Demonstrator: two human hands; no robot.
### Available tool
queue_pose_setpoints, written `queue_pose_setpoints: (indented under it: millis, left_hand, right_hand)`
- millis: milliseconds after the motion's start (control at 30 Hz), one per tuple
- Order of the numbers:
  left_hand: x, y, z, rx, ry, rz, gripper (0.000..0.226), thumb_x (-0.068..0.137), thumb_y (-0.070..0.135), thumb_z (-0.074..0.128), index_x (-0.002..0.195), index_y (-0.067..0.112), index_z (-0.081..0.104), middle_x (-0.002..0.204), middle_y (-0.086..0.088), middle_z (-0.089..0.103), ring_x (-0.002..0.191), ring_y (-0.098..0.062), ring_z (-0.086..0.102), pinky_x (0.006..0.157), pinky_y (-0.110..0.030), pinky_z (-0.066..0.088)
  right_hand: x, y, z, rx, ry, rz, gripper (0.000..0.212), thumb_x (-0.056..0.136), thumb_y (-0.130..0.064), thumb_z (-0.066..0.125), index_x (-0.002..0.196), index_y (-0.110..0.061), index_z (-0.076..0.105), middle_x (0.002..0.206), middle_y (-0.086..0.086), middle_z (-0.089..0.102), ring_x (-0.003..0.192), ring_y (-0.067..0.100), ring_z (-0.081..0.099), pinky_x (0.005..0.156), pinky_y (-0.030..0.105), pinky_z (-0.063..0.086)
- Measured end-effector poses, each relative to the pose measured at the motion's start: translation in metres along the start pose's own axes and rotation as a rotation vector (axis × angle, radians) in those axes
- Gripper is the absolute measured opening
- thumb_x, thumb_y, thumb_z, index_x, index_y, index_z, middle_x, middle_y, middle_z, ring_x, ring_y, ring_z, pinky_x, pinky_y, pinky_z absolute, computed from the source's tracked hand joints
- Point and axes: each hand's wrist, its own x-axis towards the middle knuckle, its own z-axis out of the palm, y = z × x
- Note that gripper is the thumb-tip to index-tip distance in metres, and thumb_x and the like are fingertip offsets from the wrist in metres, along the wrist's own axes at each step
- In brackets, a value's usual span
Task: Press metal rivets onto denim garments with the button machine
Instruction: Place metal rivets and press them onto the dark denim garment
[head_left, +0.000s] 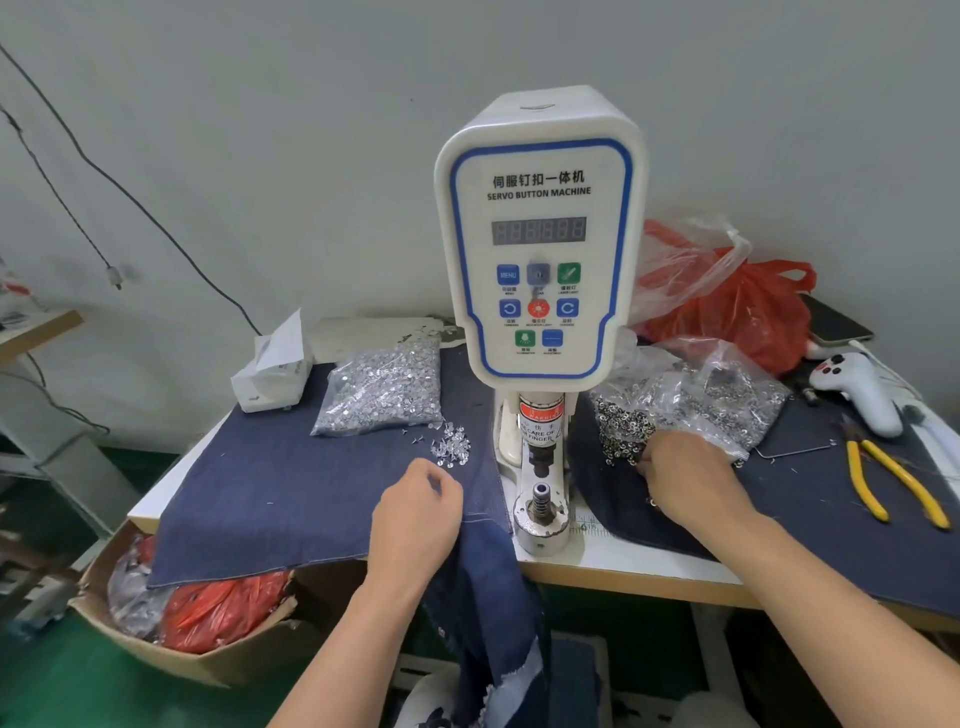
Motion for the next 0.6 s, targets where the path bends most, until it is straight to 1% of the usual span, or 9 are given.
queue_pose_setpoints:
  millis: [33,100,167,200,267,300,333,467,600]
  left_hand:
    - [0.004,0.0,0.0,0.03,0.009,-0.003,0.005,0.1,0.03,0.053,0.1,0.025,0.055,0.092,0.001,0.069,0.092,-0.027,0.062,0.081,-0.04,0.049]
    - [0.012,0.003,0.001,0.114,0.02,0.007,0.008,0.099,0.033,0.055,0.105,0.027,0.055,0.098,-0.001,0.069,0.093,-0.029,0.061,0.082,-0.041,0.05]
    - [0.02,0.007,0.002,0.203,0.039,0.011,0.012,0.1,0.035,0.054,0.108,0.027,0.058,0.105,-0.002,0.069,0.093,-0.028,0.059,0.078,-0.039,0.047]
    - [0.024,0.008,0.004,0.244,0.04,0.013,0.017,0.101,0.035,0.054,0.114,0.026,0.06,0.11,-0.003,0.069,0.096,-0.03,0.06,0.077,-0.037,0.044]
    - [0.03,0.009,0.007,0.291,0.033,0.007,0.025,0.101,0.034,0.054,0.123,0.025,0.062,0.117,-0.006,0.069,0.106,-0.034,0.062,0.078,-0.037,0.041]
    - [0.033,0.009,0.008,0.305,0.028,-0.002,0.026,0.101,0.033,0.053,0.124,0.026,0.063,0.119,-0.007,0.07,0.108,-0.035,0.062,0.079,-0.037,0.042]
    - [0.035,0.009,0.009,0.317,0.023,-0.011,0.025,0.101,0.033,0.053,0.123,0.026,0.065,0.119,-0.007,0.07,0.109,-0.036,0.063,0.08,-0.038,0.042]
    - [0.036,0.01,0.012,0.355,0.032,-0.028,0.024,0.1,0.03,0.053,0.117,0.026,0.07,0.117,-0.008,0.071,0.109,-0.037,0.064,0.079,-0.037,0.043]
    - [0.034,0.011,0.015,0.354,0.084,-0.036,0.024,0.1,0.026,0.053,0.114,0.029,0.072,0.115,-0.008,0.072,0.106,-0.037,0.064,0.077,-0.037,0.043]
  right_hand:
    - [-0.001,-0.001,-0.004,0.031,-0.006,0.018,0.021,0.099,-0.022,0.059,0.088,-0.011,0.072,0.094,0.008,0.071,0.093,0.031,0.067,0.074,0.036,0.047]
    - [-0.004,-0.003,-0.013,0.173,0.018,0.059,0.024,0.097,-0.021,0.061,0.083,-0.007,0.075,0.082,0.01,0.073,0.082,0.03,0.069,0.07,0.036,0.049]
    - [-0.009,-0.01,-0.023,0.473,0.035,0.127,0.021,0.096,-0.02,0.067,0.082,-0.007,0.076,0.072,0.008,0.073,0.069,0.024,0.068,0.065,0.034,0.052]
    - [-0.014,-0.016,-0.027,0.715,-0.002,0.188,0.016,0.095,-0.017,0.07,0.084,-0.007,0.076,0.071,0.006,0.073,0.065,0.02,0.068,0.063,0.033,0.054]
    - [-0.026,-0.03,-0.033,1.196,-0.185,0.286,0.008,0.094,-0.006,0.071,0.087,-0.002,0.074,0.072,0.008,0.073,0.062,0.015,0.069,0.061,0.026,0.059]
    - [-0.032,-0.036,-0.034,1.354,-0.275,0.299,0.007,0.093,-0.001,0.071,0.087,0.002,0.073,0.073,0.012,0.073,0.062,0.015,0.07,0.06,0.024,0.06]
    - [-0.037,-0.041,-0.035,1.451,-0.345,0.302,0.007,0.092,0.002,0.07,0.086,0.006,0.072,0.074,0.015,0.073,0.063,0.016,0.07,0.061,0.023,0.06]
    - [-0.047,-0.051,-0.037,1.624,-0.471,0.32,0.009,0.094,0.002,0.067,0.09,0.008,0.072,0.075,0.016,0.072,0.063,0.016,0.069,0.06,0.023,0.06]
    - [-0.052,-0.06,-0.034,1.625,-0.521,0.351,0.014,0.098,-0.003,0.065,0.089,0.005,0.071,0.072,0.011,0.07,0.059,0.013,0.065,0.058,0.023,0.06]
